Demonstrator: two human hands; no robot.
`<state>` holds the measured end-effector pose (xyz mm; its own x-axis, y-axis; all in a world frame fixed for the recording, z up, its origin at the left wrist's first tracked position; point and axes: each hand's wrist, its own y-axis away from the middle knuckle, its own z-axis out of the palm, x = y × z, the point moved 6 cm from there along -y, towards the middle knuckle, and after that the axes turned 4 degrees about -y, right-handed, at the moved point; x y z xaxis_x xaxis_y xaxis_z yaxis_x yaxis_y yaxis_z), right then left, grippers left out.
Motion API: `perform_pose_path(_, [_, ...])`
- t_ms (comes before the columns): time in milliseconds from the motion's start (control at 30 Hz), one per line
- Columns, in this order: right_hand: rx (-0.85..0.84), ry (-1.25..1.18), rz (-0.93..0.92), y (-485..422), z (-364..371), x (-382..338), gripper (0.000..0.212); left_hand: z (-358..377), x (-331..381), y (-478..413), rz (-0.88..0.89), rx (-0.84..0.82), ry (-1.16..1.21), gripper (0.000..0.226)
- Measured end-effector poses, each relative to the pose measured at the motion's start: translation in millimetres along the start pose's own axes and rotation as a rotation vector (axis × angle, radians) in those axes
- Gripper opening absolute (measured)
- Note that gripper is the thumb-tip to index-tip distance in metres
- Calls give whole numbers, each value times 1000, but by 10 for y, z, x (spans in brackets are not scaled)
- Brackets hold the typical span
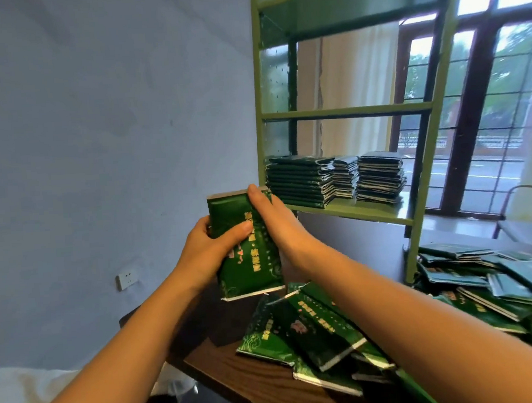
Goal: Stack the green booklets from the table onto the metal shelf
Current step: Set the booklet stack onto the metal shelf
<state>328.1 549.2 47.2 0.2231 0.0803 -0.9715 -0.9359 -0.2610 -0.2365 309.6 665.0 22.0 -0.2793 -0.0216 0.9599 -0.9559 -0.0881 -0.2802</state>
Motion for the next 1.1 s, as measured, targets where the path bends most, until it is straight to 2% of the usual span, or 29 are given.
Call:
perform_pose_path(33, [-8,34,-6,17,-123,-77,68,113,41,-1,-31,-11,54,81])
perform_pose_path(133, [4,185,-62,151,-491,-394,48,493,154,-39,-128,-51,190,36])
perform_pose_path(167, [27,251,-98,203,-603,-516,50,623,191,-51,-160,-58,213,31])
perform_pose_path(333, [245,841,-328,364,-1085,-971,46,1248,210,-185,-285,-82,323,43])
perform_pose_path(467, [227,1254,-457,468,-1240,-1168,24,1697,225,-291,-347,-127,490,50])
perform_pose_path(533, [192,1361,-525,520,-1217,-1228,19,1835,248,-377,-381,-99,542,54])
perform_pose_path(600, [138,1495,-526,532,-1210,-1215,23,1984,246,-461,-420,-88,577,73])
perform_pose_path(700, [75,1740,-445,498,-1288,-1129,39,2214,100,-701,-417,-105,580,90])
perform_pose_path(800, [56,1869,-388,430,-1420,-1051,55,2296,92,-634,-506,-55,626,106])
perform_pose_path(833, [51,1896,-361,395,-1472,-1016,63,2310,144,-585,-493,-51,648,102])
perform_pose_path(933, [50,1934,-292,286,-1622,-943,80,2336,241,-488,-437,-72,672,66])
perform_pose_path(1033, [73,1957,-305,204,-1709,-905,88,2301,142,-505,-447,-96,669,56])
perform_pose_path(1100, [64,1963,-307,152,-1709,-853,89,2224,14,-521,-472,-118,527,45])
